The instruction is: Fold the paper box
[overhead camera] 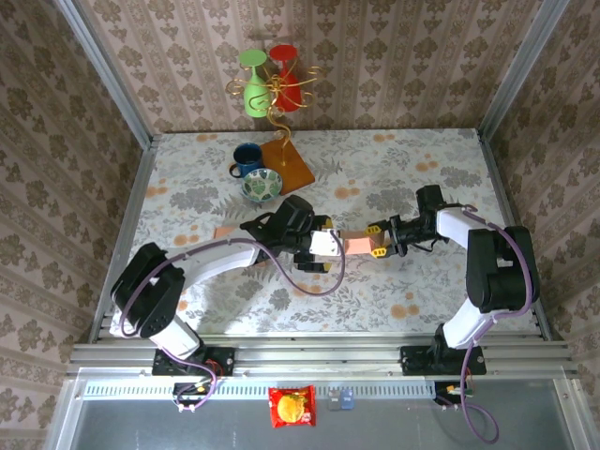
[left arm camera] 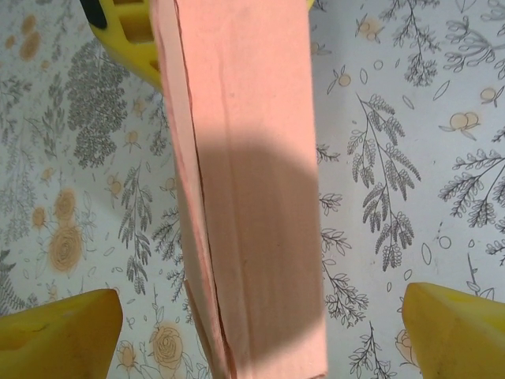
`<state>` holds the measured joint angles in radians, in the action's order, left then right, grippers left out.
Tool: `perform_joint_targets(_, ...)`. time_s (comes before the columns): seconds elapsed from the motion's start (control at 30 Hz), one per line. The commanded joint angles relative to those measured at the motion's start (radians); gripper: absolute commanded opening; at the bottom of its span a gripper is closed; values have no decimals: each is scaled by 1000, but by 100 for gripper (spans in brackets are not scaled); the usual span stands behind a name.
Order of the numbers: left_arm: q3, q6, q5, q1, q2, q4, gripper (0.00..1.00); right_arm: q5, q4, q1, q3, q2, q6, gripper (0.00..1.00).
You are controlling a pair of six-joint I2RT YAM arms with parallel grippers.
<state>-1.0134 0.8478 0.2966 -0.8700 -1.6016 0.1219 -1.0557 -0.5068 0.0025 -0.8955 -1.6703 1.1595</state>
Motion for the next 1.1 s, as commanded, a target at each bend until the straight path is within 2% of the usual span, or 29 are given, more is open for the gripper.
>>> perform_joint_targets(0.0, -51, 22, -26, -2, -34, 11, 92, -59, -88, -1, -13, -38, 8, 45)
perform_joint_targets(0.1, -82, -4, -22, 12, -61, 17, 89, -75, -85, -3, 0, -71, 0, 46)
perform_joint_targets(0.23, -136, -19, 41, 23, -94, 54, 84, -91, -41, -20, 18, -114, 24, 47)
perform_joint_targets(0.53, -264, -12, 112, 30, -191, 169, 78, -87, -36, -90, -5, -186, 57, 55)
perform_joint_targets(0.77, -354, -50, 167, 44, -257, 223, 74, -76, -13, -127, -43, -191, 78, 61)
perform_joint_targets(1.07, -378, -81, 179, 44, -287, 234, 74, -50, 17, -138, -53, -161, 135, 69)
